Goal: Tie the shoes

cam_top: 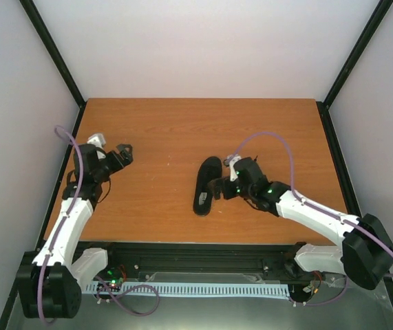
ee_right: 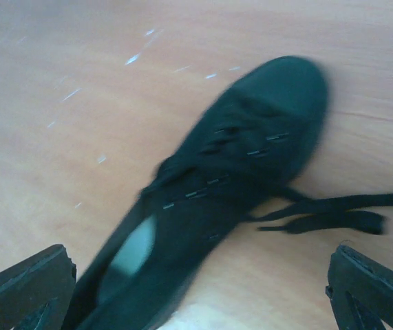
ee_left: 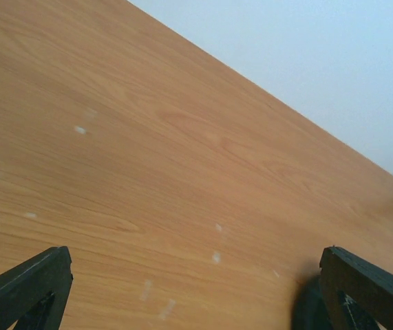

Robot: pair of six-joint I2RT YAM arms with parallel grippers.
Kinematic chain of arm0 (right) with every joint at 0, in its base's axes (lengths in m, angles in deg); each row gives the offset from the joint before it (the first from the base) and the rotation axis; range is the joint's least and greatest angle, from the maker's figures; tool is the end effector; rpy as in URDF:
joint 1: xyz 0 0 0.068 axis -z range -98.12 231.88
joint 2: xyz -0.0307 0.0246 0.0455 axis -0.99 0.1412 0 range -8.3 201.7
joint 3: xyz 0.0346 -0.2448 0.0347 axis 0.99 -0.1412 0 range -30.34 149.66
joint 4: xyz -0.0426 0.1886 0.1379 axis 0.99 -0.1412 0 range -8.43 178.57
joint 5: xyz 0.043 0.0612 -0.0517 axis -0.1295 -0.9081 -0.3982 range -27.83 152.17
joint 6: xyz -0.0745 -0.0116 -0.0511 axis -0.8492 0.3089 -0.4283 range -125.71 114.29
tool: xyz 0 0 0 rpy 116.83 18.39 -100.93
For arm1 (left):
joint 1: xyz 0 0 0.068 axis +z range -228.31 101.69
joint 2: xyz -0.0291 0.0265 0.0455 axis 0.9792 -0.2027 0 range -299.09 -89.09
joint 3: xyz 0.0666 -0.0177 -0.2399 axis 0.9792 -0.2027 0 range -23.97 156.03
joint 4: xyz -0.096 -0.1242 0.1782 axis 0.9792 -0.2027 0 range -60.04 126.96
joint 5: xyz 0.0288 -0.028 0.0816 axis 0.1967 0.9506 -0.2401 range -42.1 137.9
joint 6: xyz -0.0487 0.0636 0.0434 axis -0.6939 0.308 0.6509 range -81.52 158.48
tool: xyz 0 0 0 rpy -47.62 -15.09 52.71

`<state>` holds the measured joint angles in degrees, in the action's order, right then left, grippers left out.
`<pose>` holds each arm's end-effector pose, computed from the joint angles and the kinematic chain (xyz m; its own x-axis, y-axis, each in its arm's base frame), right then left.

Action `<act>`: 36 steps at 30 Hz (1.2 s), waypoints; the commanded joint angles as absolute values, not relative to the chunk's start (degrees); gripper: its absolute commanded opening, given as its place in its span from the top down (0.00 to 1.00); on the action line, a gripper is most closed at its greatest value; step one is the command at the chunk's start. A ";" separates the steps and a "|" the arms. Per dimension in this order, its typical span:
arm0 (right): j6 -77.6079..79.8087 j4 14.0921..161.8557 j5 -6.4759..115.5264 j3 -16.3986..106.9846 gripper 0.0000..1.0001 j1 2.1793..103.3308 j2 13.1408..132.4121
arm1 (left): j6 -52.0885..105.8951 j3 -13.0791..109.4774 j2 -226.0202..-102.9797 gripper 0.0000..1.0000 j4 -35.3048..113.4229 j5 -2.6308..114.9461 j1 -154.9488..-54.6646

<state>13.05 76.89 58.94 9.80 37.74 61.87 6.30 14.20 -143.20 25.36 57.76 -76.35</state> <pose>0.1939 0.1944 0.1781 -0.6855 -0.2177 -0.6948 -0.5333 0.7998 0.2756 0.2440 -0.0056 0.2341 -0.4539 -0.5405 -0.7084 -0.1461 0.8294 -0.5393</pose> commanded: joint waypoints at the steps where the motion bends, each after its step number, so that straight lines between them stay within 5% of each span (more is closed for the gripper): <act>1: 19.50 75.41 61.73 9.80 0.00 46.50 61.72 | 10.28 16.43 -147.58 0.00 21.75 67.95 -84.64; 6: 24.29 76.76 56.74 6.78 0.02 57.64 63.59 | 7.96 16.70 -155.43 0.01 26.71 69.97 -98.40; 11: 25.51 79.29 53.77 5.71 0.25 60.44 68.00 | 4.39 16.19 -163.26 0.01 33.17 69.57 -108.71; 22: 23.00 82.75 48.87 9.63 0.29 60.35 79.15 | 1.29 16.34 -172.65 0.04 39.64 72.04 -115.53; 27: 23.33 85.40 46.02 11.13 0.48 60.35 83.15 | 0.93 17.81 -175.98 0.14 41.08 72.86 -116.09; 33: 21.74 84.22 45.82 14.13 0.96 60.37 84.83 | 1.13 20.41 -180.87 0.39 41.37 72.94 -117.04; 36: 20.08 80.28 47.92 15.67 0.97 60.39 80.70 | 1.92 22.29 -183.29 0.55 40.36 71.87 -118.12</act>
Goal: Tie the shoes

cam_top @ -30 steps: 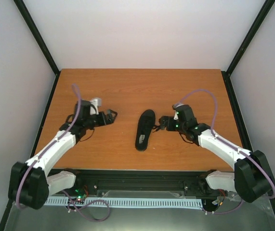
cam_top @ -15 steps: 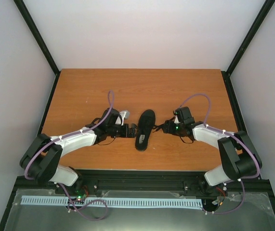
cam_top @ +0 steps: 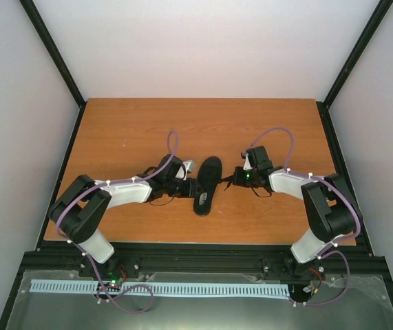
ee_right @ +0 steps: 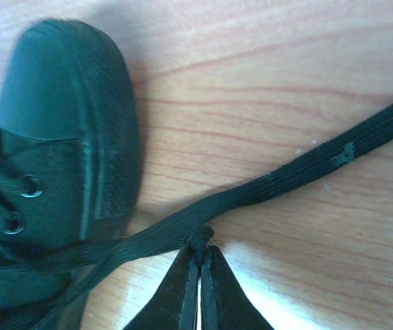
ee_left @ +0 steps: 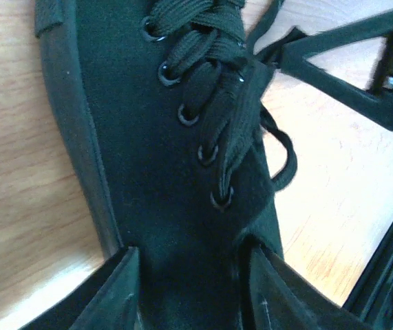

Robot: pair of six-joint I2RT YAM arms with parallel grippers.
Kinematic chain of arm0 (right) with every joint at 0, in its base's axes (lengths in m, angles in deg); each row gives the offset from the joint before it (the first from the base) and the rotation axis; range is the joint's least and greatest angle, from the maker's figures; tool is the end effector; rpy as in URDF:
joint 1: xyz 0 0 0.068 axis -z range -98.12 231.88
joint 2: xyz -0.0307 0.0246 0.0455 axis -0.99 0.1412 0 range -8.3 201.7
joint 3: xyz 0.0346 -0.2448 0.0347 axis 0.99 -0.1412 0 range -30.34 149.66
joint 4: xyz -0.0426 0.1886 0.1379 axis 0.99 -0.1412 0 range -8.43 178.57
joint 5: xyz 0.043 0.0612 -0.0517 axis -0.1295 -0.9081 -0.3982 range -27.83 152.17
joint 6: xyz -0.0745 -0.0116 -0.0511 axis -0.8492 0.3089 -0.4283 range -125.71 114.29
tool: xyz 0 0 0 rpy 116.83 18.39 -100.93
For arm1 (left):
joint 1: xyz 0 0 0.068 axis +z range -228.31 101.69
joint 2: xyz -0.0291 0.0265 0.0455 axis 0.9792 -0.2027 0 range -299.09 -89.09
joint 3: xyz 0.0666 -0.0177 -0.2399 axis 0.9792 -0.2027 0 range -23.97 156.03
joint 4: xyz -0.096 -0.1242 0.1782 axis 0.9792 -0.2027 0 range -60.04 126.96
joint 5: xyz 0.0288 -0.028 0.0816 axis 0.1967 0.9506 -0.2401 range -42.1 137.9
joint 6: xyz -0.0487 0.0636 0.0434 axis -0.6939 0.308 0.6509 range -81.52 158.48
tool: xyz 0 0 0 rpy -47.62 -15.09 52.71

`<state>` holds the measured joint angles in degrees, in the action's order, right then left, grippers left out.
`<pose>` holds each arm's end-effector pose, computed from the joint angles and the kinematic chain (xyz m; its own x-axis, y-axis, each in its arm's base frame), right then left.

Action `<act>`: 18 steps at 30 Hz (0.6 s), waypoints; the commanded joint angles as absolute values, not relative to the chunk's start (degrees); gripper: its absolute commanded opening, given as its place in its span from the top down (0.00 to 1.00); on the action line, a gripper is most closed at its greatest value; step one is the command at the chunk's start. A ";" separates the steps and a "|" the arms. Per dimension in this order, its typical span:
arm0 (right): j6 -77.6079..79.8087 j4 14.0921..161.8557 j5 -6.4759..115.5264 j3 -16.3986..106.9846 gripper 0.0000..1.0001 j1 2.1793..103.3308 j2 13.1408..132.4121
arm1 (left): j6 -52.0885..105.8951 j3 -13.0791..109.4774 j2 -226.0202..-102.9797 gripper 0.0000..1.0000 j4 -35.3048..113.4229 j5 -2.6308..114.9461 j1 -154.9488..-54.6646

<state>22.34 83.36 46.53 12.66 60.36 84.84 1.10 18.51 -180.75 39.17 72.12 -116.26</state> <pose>0.2771 0.1328 0.0978 -0.9086 0.1286 -0.3975 -0.0776 0.8829 0.4630 0.2295 -0.2214 0.1182 -0.9325 0.0252 -0.3603 0.2712 0.7075 -0.6526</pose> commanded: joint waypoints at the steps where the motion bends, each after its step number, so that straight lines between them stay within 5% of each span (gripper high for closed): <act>1: 19.47 78.52 48.91 16.16 0.97 60.35 78.82 | 2.01 22.76 -183.75 0.62 39.90 71.33 -118.26; 6: 16.43 69.19 54.47 16.70 0.97 60.35 69.04 | 2.32 21.92 -182.19 0.84 40.56 69.19 -118.30; 10: 16.55 62.74 55.89 14.91 0.97 60.37 64.17 | 2.25 20.43 -180.80 0.92 40.77 70.53 -118.37; 18: 21.97 55.41 58.67 7.35 0.94 60.38 55.71 | 1.35 17.65 -175.66 0.92 37.22 69.22 -124.31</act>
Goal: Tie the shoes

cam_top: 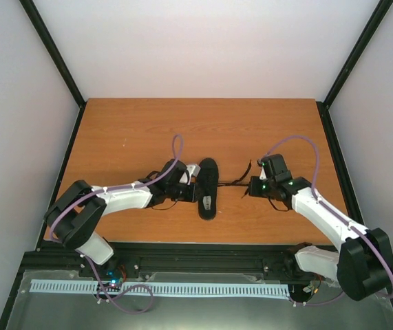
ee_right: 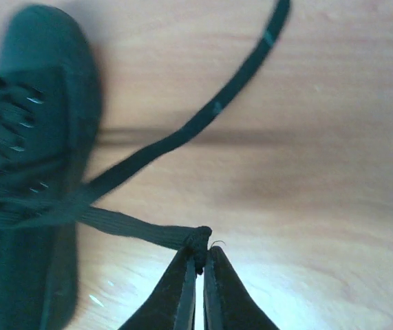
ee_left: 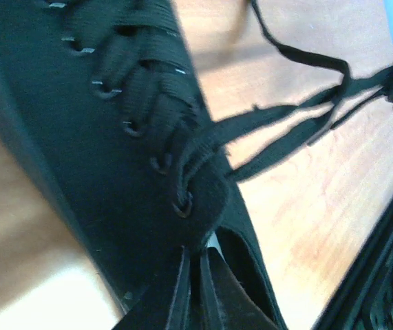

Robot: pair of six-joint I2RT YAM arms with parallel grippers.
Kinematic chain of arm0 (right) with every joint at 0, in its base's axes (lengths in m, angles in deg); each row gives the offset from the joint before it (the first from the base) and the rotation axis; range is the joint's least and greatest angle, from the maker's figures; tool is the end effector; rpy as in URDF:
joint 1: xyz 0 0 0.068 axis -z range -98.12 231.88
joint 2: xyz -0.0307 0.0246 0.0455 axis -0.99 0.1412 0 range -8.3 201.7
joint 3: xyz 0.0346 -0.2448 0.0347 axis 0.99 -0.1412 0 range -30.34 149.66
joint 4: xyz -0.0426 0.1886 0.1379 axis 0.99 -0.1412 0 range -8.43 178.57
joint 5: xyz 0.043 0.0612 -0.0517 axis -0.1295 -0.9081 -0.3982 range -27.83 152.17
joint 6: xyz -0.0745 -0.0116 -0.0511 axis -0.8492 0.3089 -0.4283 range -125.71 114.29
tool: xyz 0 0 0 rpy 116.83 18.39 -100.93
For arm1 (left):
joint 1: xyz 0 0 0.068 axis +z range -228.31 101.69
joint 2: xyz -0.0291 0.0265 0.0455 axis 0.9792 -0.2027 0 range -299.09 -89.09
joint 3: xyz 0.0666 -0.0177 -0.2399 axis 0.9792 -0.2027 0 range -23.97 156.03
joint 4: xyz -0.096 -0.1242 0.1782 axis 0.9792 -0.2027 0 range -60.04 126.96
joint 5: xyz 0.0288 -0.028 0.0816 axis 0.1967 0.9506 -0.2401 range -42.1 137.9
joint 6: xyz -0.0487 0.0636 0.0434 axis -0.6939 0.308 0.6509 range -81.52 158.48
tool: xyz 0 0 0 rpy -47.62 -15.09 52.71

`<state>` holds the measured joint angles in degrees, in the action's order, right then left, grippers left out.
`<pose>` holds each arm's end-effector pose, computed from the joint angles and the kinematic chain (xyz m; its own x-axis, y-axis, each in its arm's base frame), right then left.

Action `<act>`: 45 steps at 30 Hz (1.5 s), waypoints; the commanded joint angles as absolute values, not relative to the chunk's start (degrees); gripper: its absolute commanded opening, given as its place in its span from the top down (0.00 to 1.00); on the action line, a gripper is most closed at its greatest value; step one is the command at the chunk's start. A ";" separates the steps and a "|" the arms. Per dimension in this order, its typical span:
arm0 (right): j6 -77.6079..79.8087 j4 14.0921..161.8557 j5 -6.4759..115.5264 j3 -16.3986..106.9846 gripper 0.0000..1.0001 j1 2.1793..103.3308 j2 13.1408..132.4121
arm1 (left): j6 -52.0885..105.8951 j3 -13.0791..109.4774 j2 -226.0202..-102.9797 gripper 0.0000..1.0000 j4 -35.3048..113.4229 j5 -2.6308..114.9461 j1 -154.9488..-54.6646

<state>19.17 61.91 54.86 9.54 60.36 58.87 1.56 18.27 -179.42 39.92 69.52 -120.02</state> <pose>0.2199 0.0978 0.1623 -0.8647 0.1077 -0.4906 -0.0767 0.9370 0.3409 0.2177 -0.2343 0.1242 -0.9111 0.0640 -0.4073 0.3319 0.6998 -0.6326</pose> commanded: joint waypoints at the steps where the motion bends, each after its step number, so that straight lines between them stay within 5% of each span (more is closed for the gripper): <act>1: 22.73 54.78 59.92 6.94 0.84 60.40 54.86 | 1.32 17.47 -174.30 0.88 36.34 68.24 -124.96; 3: 24.72 53.95 63.47 6.55 0.49 60.35 53.39 | 1.22 17.43 -171.01 0.63 34.06 65.74 -125.24; 4: 25.52 53.91 64.46 6.54 0.32 60.44 52.91 | 1.51 17.74 -168.93 0.38 31.31 63.57 -125.20; 5: 26.14 54.20 65.10 6.60 0.23 60.40 52.39 | 1.97 18.28 -166.83 0.21 29.28 60.96 -125.24; 7: 26.16 56.25 64.89 6.74 0.14 60.35 51.52 | 3.26 19.76 -161.90 0.02 24.74 55.21 -125.19; 12: 25.56 64.45 64.79 5.63 0.01 60.35 49.93 | 11.58 25.07 -151.91 0.00 15.52 40.67 -124.75; 16: 25.51 68.62 66.50 6.70 0.00 60.35 51.68 | 18.60 28.95 -148.01 0.00 13.18 31.93 -122.76; 22: 23.50 70.94 62.49 10.78 0.00 60.35 60.39 | 20.26 34.87 -146.40 0.00 11.46 31.42 -113.86; 27: 24.38 70.09 60.54 13.40 0.00 60.15 68.95 | 21.04 40.51 -148.13 0.00 6.12 44.53 -101.05; 37: 26.25 71.10 54.72 12.42 0.26 56.68 76.53 | 24.02 39.54 -150.67 0.00 3.14 33.98 -94.22; 45: 28.50 68.66 68.48 17.53 0.34 56.78 79.63 | 24.90 39.25 -151.58 0.00 0.55 30.80 -94.22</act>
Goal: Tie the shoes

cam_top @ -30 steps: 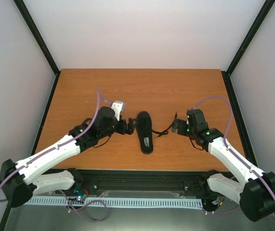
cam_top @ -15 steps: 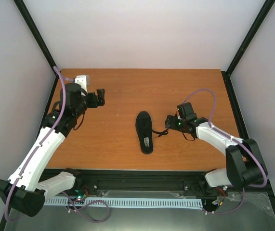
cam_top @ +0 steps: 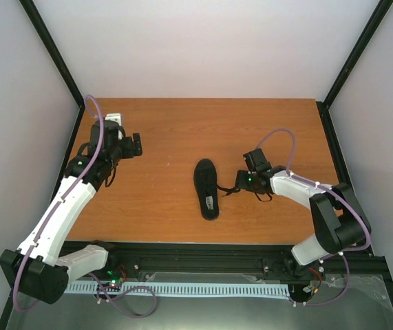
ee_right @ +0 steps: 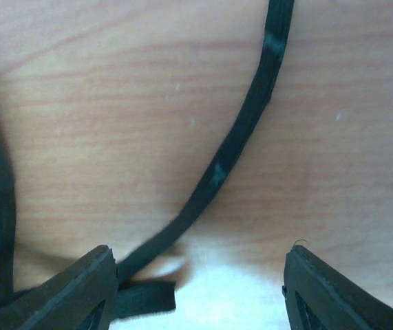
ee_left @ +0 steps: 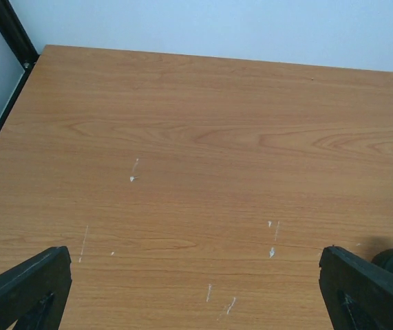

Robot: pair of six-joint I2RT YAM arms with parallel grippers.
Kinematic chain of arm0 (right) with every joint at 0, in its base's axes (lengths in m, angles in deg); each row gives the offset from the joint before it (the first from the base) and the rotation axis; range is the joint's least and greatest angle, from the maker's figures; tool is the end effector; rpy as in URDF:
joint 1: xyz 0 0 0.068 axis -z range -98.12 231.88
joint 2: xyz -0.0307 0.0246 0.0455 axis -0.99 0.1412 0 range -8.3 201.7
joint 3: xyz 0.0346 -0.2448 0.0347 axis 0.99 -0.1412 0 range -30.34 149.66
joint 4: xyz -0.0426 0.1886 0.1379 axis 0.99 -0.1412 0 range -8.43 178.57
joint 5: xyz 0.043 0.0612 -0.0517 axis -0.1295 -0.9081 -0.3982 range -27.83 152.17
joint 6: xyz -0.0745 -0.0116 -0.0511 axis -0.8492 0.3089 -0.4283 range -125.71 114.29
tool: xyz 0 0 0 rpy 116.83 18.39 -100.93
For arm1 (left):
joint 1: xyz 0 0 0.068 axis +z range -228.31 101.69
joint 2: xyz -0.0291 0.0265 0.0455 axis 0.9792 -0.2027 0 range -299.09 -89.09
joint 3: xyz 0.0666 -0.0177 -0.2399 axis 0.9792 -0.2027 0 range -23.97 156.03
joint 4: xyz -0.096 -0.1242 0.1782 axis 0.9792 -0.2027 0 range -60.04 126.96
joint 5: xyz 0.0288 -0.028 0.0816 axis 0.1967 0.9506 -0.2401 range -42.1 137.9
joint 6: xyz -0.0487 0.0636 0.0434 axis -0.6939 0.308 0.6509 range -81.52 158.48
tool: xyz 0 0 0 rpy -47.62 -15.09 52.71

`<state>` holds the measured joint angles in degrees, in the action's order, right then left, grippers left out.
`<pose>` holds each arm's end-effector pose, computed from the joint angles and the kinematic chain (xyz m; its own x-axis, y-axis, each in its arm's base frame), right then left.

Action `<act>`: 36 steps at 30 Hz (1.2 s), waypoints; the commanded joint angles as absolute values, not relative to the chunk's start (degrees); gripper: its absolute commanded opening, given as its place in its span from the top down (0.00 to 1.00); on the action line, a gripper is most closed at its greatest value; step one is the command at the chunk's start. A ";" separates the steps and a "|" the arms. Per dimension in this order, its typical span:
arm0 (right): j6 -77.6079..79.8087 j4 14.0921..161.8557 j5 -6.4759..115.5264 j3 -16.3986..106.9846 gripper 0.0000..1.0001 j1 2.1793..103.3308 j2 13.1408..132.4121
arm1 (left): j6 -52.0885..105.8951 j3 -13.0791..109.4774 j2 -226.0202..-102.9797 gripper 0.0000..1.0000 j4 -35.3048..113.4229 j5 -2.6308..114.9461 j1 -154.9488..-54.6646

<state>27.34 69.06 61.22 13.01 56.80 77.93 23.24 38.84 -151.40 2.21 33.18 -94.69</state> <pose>0.2512 0.1189 0.1100 -0.9076 0.1773 -0.3805 0.0767 0.9612 0.2650 0.2493 -0.0517 0.3019 -0.5395 -0.1064 -0.8352 -0.0731 0.9942 -0.0794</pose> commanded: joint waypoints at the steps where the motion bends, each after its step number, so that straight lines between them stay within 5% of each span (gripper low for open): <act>1: 28.31 68.28 69.88 18.80 0.35 57.01 80.80 | 24.91 39.30 -151.54 0.00 0.57 30.69 -94.23; 15: 26.71 67.70 72.54 29.04 0.43 61.19 96.73 | 25.67 39.49 -150.74 0.00 -0.17 30.10 -94.22; 18: 26.20 67.68 72.25 29.81 0.56 61.26 99.12 | 25.61 39.49 -150.84 0.00 -0.14 30.60 -94.22; 22: 26.56 68.31 70.39 29.66 0.95 61.40 99.56 | 25.65 39.40 -150.72 0.00 0.09 32.03 -94.22; 23: 26.58 68.15 70.08 29.71 0.97 61.47 98.98 | 25.75 39.40 -150.59 0.00 0.09 32.15 -94.22; 36: 18.16 74.05 49.06 28.80 0.97 61.10 69.58 | 26.50 37.44 -146.08 0.00 2.66 32.92 -94.22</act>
<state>21.44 70.42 59.27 28.60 61.17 76.73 24.79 37.24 -146.74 1.12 31.62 -94.69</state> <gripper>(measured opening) 0.030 0.996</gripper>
